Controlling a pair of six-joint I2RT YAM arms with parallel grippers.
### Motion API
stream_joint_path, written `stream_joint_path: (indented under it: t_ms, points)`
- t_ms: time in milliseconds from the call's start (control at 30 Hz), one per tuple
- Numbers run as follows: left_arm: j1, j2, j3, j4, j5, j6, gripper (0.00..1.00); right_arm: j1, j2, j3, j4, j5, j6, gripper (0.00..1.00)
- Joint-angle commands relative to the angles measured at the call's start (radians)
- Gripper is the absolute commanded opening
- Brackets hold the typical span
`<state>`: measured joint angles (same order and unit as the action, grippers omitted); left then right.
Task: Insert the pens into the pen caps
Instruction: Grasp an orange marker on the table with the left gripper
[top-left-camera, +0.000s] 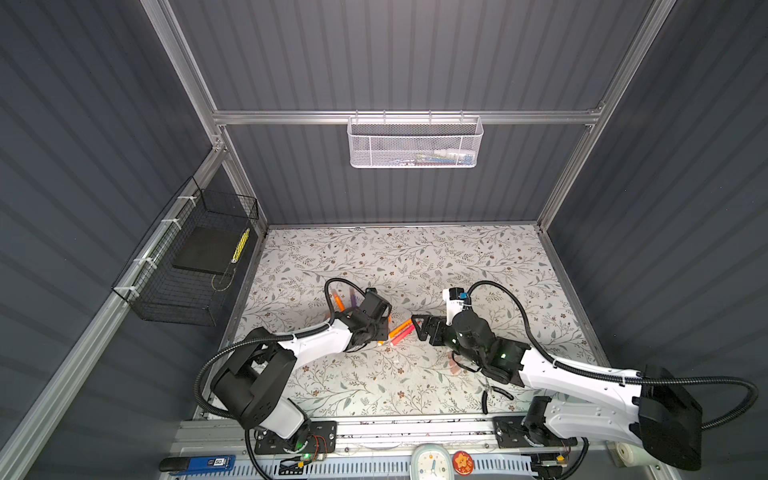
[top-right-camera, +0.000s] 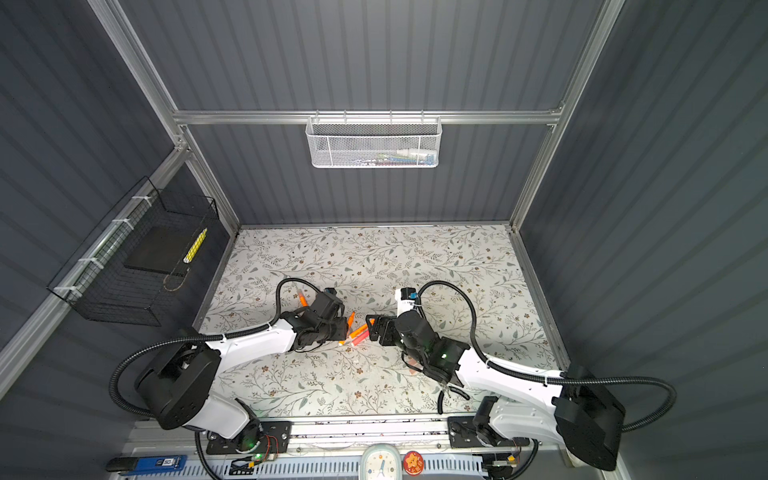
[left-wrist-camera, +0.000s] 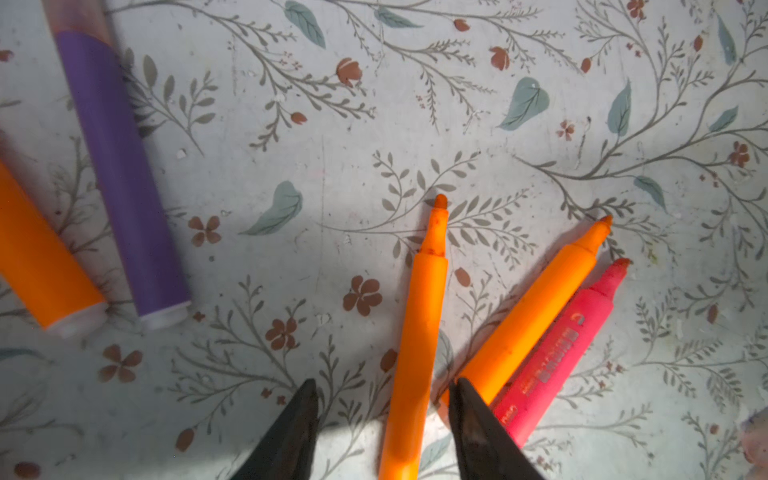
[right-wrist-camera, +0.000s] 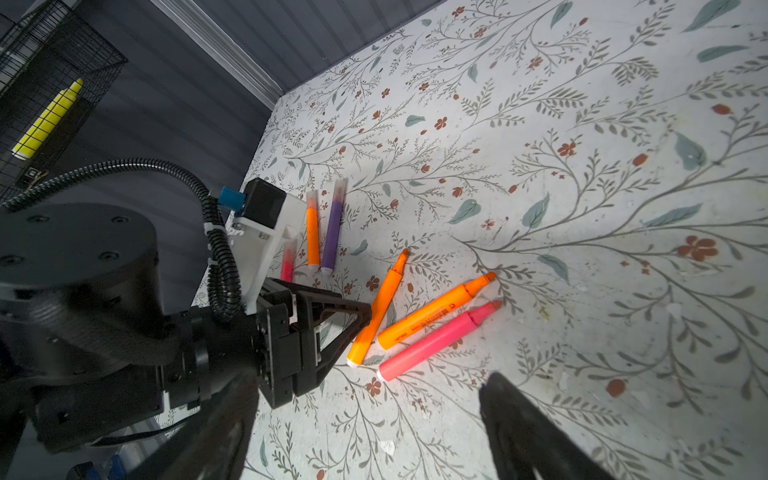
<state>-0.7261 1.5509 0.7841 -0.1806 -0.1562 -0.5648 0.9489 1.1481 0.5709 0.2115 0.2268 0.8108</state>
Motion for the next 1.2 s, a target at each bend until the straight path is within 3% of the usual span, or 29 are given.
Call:
stream_joint_path:
  t_ms: [0, 200, 400, 633, 933, 1167]
  points:
    - [-0.007, 0.034, 0.035, -0.036, -0.014, 0.031, 0.53, -0.005, -0.004, 0.023, -0.009, -0.006, 0.001, 0.86]
    - [-0.007, 0.112, 0.072, -0.069, -0.009, 0.043, 0.52, -0.005, -0.001, 0.025, -0.009, -0.009, 0.001, 0.86]
    - [-0.010, 0.130, 0.092, -0.098, -0.012, 0.060, 0.40, -0.006, 0.005, 0.027, -0.008, -0.013, 0.002, 0.86]
    - [-0.018, 0.077, 0.072, -0.135, 0.023, 0.066, 0.45, -0.006, 0.005, 0.026, -0.009, -0.008, 0.002, 0.86]
    - [-0.019, 0.109, 0.083, -0.168, 0.008, 0.097, 0.44, -0.006, 0.012, 0.028, -0.008, -0.009, 0.001, 0.86]
    - [-0.019, 0.123, 0.085, -0.164, 0.010, 0.103, 0.33, -0.006, 0.008, 0.028, -0.007, -0.012, 0.002, 0.86]
